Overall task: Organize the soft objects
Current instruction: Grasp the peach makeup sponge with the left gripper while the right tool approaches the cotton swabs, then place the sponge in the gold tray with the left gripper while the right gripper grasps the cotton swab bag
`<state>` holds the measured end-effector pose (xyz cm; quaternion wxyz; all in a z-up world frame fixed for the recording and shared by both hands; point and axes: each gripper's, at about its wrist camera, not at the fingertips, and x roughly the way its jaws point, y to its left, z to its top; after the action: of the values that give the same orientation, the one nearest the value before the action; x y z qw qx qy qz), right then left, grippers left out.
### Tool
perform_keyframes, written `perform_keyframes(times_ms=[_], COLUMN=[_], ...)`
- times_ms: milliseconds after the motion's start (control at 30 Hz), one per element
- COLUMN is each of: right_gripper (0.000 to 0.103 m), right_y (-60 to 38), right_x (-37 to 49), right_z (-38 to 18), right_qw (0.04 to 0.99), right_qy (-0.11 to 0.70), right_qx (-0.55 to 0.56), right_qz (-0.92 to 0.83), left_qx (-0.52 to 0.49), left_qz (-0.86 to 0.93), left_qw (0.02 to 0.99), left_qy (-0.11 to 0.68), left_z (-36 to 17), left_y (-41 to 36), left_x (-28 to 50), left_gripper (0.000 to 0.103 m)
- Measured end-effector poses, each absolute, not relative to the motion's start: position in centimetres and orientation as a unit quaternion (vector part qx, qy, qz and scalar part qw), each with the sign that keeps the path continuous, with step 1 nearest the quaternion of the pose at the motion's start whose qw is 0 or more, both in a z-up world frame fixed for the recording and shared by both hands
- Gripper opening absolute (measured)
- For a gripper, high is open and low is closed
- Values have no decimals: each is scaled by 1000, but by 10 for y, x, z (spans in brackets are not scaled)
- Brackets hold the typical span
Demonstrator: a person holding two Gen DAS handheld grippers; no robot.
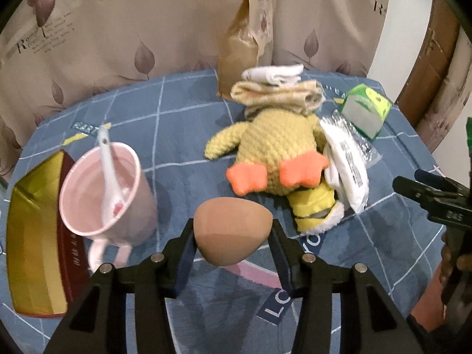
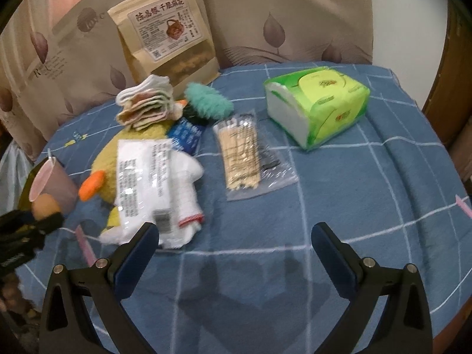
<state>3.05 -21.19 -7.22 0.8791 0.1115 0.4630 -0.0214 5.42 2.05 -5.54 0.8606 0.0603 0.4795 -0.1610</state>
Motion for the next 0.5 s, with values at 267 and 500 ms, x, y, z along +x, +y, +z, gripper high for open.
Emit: perform_keyframes(times_ms=[267,500], right_gripper=[103,96], right_y=[-230,-241], right_x=[57,93], right_z=[-84,-94], right_qw=[880,883], right_qy=[467,463], right_qx=[74,60], right_qz=[-39,-34], left_qx=[64,62], left_qz=[-128,-78], left_qw=[875,887], left_qy=[463,450], left_z=[-36,-21], left_y=[47,91], left_x=[57,65], left_gripper=[48,48])
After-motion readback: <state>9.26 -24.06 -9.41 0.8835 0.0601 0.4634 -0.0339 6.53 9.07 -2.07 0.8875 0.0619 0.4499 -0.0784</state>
